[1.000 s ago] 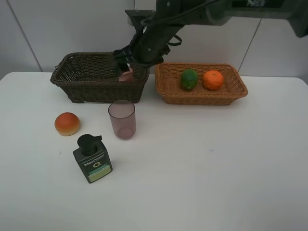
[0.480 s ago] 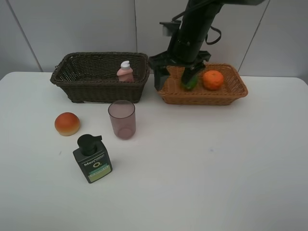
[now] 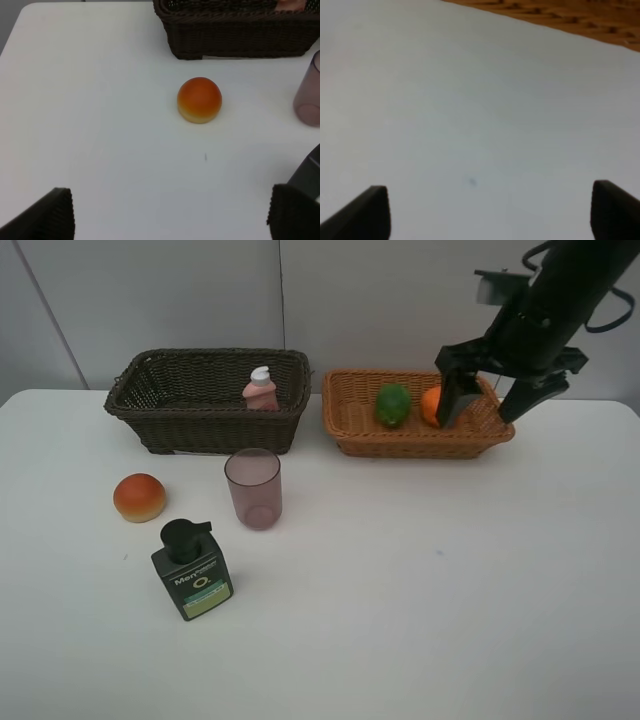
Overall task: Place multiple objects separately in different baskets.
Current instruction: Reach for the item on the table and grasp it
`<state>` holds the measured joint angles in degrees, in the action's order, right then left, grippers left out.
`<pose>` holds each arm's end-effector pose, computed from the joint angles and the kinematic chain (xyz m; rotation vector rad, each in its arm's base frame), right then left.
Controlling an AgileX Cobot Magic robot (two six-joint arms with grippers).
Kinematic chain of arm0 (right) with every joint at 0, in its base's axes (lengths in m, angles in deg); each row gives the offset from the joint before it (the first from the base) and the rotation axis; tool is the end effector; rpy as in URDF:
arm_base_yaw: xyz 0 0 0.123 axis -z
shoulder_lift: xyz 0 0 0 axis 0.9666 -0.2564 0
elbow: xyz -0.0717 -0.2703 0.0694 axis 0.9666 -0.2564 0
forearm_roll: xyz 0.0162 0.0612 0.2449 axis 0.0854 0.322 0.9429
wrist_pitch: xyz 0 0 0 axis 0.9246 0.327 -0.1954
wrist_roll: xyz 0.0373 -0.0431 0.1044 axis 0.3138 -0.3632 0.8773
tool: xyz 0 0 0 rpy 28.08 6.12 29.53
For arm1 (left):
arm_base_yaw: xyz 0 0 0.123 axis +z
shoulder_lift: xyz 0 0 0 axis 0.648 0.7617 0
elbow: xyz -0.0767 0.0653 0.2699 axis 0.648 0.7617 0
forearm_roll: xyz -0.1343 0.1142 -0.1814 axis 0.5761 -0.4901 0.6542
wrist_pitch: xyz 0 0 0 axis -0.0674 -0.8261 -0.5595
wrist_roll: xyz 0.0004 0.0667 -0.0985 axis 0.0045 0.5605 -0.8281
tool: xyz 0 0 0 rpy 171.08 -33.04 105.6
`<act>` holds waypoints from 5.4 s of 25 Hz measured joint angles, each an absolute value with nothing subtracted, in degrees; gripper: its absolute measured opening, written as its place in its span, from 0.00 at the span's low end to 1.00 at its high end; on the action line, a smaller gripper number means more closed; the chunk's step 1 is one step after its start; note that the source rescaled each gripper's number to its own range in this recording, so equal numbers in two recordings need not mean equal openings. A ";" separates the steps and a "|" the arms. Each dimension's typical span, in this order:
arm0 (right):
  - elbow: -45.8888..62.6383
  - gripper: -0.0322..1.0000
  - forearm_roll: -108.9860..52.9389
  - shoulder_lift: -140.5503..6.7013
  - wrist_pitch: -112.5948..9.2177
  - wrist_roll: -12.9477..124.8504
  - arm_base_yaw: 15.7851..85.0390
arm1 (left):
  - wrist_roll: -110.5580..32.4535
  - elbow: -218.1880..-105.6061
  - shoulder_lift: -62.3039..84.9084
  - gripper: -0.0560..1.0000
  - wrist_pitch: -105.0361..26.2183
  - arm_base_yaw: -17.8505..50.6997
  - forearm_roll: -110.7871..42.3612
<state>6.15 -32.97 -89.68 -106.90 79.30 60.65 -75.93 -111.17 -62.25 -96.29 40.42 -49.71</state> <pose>0.3319 0.0915 0.2518 -0.3320 2.9084 0.1132 0.0165 0.0036 0.2664 -0.0524 2.0319 0.0110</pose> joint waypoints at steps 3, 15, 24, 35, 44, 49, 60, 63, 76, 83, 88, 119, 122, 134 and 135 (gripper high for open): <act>0.52 0.73 -33.73 -81.07 -105.61 79.30 61.38 | -75.93 -111.17 -62.25 1.00 -96.29 40.42 -49.71; -12.74 0.73 -33.63 -46.21 -103.06 79.25 61.38 | -75.93 -111.17 -62.25 1.00 -96.29 40.42 -49.71; -23.41 0.73 -33.63 -23.20 -102.86 79.25 61.38 | -75.93 -111.17 -62.25 1.00 -96.29 40.42 -49.71; -38.02 0.73 -33.63 2.77 -102.25 79.25 61.38 | -75.93 -111.17 -62.25 1.00 -96.29 40.42 -49.71; -41.78 0.73 -34.84 6.42 -103.15 79.25 61.38 | -75.93 -111.17 -62.25 1.00 -96.29 40.42 -49.71; -41.89 0.73 -34.86 6.43 -103.15 79.25 61.38 | -75.93 -111.17 -62.25 1.00 -96.29 40.42 -49.71; -41.89 0.73 -35.35 6.43 -103.15 79.30 73.46 | -75.93 -111.17 -62.25 1.00 -96.29 40.42 -49.71; -41.89 0.73 -35.35 6.43 -103.15 79.34 76.95 | -75.93 -111.17 -62.25 1.00 -96.29 40.42 -49.71; -41.89 0.73 -35.37 6.43 -103.15 79.41 78.72 | -75.93 -111.17 -62.25 1.00 -96.29 40.42 -49.71; -41.89 0.73 -35.37 6.43 -103.15 79.41 78.72 | -75.93 -111.17 -62.25 1.00 -96.29 40.42 -49.71; -41.89 0.73 -35.37 6.43 -103.15 79.41 78.72 | -75.93 -111.17 -62.25 1.00 -96.29 40.15 -49.71; -41.89 0.73 -35.41 6.43 -103.15 79.41 78.72 | -75.88 -122.10 -32.32 1.00 -87.01 40.15 -53.15; -41.89 0.73 -35.41 6.43 -103.15 79.41 78.72 | -75.83 -125.16 -22.44 1.00 -86.42 40.15 -52.43; -41.89 0.73 -35.41 6.43 -103.15 79.41 78.72 | -72.34 -130.92 10.12 1.00 -83.68 36.75 -53.44; -41.89 0.73 -35.41 6.43 -103.15 79.41 78.72 | -72.34 -131.47 12.14 1.00 -83.19 35.88 -53.61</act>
